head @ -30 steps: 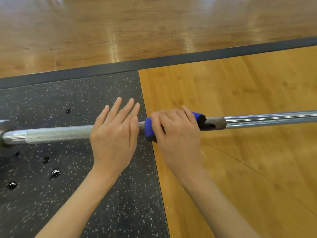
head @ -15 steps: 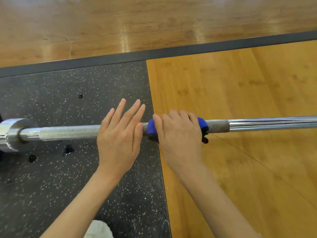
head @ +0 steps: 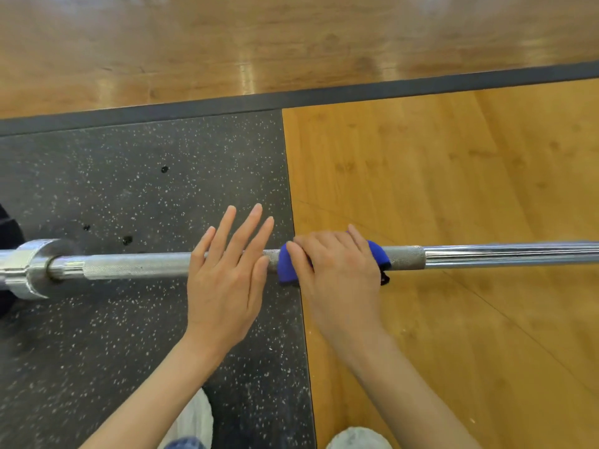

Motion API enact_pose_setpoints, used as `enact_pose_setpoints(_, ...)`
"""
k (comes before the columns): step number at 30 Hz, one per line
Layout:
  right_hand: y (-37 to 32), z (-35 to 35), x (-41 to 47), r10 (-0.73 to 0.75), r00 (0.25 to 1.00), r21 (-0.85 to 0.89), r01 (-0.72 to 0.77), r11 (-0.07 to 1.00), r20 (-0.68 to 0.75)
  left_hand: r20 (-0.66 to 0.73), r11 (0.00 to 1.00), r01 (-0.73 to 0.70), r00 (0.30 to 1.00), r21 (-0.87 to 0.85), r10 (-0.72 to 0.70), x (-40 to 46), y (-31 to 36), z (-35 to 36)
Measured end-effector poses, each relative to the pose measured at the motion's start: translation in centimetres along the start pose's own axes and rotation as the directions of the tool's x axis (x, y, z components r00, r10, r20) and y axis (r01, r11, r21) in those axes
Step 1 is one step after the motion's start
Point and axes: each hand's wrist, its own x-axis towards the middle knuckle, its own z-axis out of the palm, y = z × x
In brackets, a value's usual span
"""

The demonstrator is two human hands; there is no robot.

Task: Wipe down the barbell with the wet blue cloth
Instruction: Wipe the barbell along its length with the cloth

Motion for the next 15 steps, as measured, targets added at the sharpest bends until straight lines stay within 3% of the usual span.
enact_pose_setpoints(3, -0.7, -0.8, 4.3, 0.082, 0.913, -0.146, -0.025, 0.989, 0.399, 0.019, 1.0, 0.007, 1.0, -0.01, -0.007, -0.8, 0.4, -0.2)
enact_pose_setpoints(4, -0.6, -0.5, 4.1, 0.039, 0.914, -0.131, 0.016, 0.991, 0.405, 0.027, 1.0, 0.005, 1.0, -0.009, -0.004, -1.0, 0.4, -0.4)
enact_pose_setpoints(6, -0.3, -0.2, 1.7, -0.032, 0.989, -0.152, 0.054, 0.987, 0.144, 0.041, 1.0, 0.003, 0.999, -0.014, -0.003, -1.2, 0.3, -0.6)
enact_pose_setpoints(8, 0.4, 0.2, -1.7, -0.036, 0.995, 0.022, 0.038, 0.999, -0.09, 0.056, 1.0, 0.004, 0.998, -0.009, -0.004, -1.5, 0.4, -0.8)
enact_pose_setpoints(10, 0.6, 1.2, -2.5, -0.02, 0.993, 0.134, 0.036, 0.99, -0.119, 0.071, 1.0, 0.012, 0.997, -0.005, -0.011, -1.9, 0.7, -1.0)
enact_pose_setpoints(15, -0.1, 2.0, -1.9, -0.106, 0.987, -0.066, 0.098, 0.993, -0.118, 0.037, 0.999, 0.043, 0.998, -0.023, -0.042, -1.5, 2.2, -1.9)
